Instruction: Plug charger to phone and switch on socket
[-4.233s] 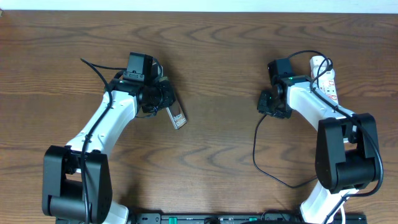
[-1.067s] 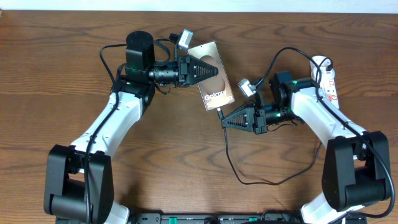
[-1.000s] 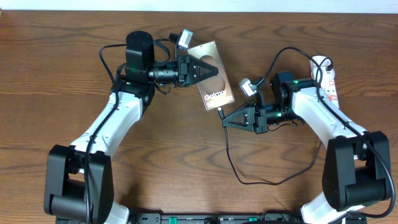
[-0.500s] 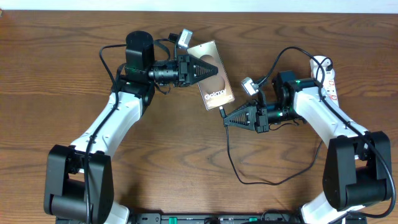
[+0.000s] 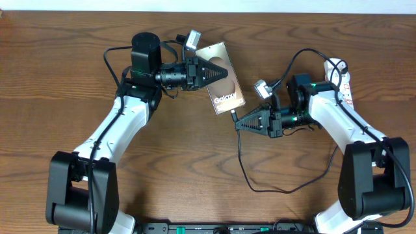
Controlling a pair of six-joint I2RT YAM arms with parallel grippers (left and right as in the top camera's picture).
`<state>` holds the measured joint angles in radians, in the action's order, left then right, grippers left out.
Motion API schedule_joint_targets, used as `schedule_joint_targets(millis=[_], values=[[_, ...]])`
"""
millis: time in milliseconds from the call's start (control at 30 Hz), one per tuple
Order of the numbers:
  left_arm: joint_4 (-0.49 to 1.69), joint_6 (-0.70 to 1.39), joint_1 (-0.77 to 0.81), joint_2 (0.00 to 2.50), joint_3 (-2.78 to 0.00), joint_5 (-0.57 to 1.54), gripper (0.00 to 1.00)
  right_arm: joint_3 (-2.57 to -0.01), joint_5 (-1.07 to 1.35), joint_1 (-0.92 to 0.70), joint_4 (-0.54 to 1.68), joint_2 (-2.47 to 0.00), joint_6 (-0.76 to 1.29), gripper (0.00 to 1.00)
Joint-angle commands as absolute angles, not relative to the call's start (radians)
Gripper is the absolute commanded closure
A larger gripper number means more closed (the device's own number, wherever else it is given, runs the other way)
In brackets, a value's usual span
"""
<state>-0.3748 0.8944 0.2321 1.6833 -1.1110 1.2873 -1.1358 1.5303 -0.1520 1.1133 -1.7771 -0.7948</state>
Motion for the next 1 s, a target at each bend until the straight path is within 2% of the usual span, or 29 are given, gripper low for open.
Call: schedule_joint_targets(millis=[0,967], values=[[-0.388,0.900,0.233,1.670,-1.123,1.302,0.93,-1.135,1.562,-0.131,1.111,-1.765,-0.809,0.99],[-0.388,0.919,0.261,1.670,-1.123,1.242,0.93,-1.135,1.562,-0.133,1.110,-1.765,-0.809,0.99]])
